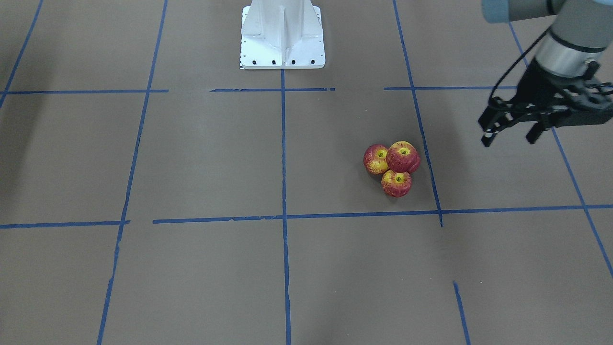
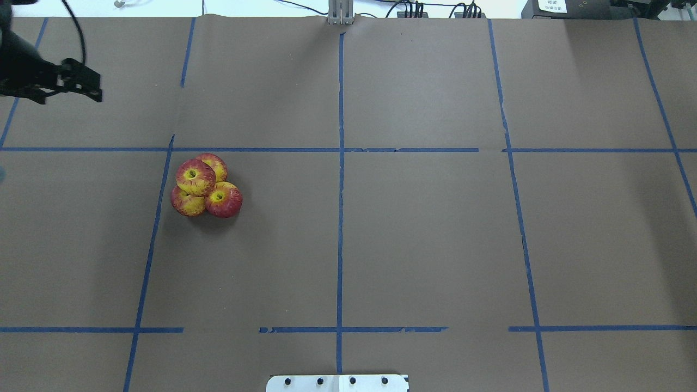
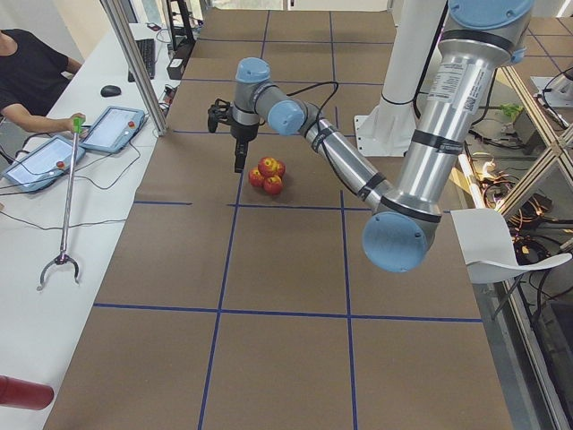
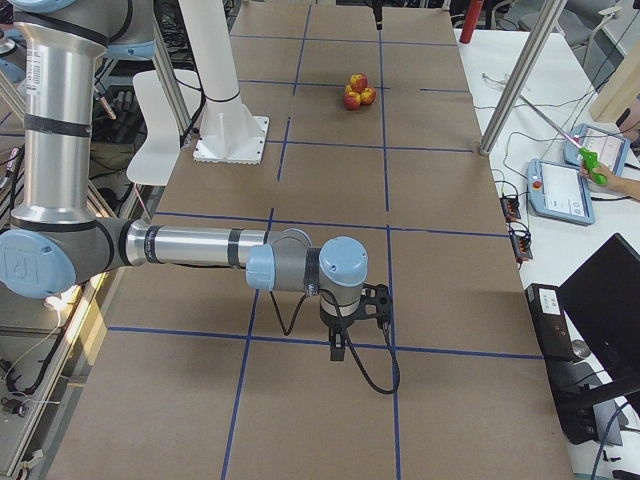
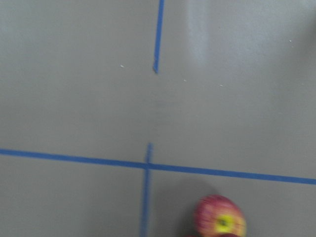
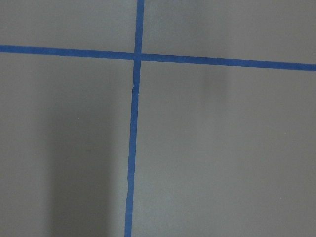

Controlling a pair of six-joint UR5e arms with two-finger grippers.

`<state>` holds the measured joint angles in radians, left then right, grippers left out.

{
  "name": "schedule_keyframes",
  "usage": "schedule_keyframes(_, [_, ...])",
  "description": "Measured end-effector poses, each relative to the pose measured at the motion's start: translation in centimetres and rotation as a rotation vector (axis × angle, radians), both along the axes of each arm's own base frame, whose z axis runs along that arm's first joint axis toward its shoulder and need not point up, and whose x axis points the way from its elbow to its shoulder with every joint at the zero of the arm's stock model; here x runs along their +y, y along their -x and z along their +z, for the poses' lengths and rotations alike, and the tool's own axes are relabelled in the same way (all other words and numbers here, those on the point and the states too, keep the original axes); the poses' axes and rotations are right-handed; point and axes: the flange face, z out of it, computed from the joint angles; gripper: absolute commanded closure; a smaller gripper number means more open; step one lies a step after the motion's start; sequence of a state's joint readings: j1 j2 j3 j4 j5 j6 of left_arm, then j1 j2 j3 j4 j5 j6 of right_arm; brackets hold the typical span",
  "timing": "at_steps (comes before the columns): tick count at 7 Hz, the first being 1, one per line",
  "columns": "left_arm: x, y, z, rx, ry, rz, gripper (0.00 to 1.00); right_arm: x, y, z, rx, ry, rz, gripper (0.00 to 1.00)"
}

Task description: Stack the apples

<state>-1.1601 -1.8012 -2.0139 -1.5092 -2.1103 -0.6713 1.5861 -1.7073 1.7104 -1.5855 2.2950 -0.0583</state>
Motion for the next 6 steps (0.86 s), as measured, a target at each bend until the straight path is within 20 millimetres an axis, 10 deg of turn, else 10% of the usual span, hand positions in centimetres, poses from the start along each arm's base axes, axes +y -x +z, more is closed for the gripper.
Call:
schedule_keyframes(3, [0.6,20.2,18.5,-0.176,-0.059,0.192,0.0,0.0,0.0,0.0,0.0,-0.001,0.0,0.0])
schedule_keyframes(6, [4.6,30.4,29.7,-0.148,-0.013,0.251,0.0,0.0,0.0,0.0,0.0,0.0,0.0,0.0])
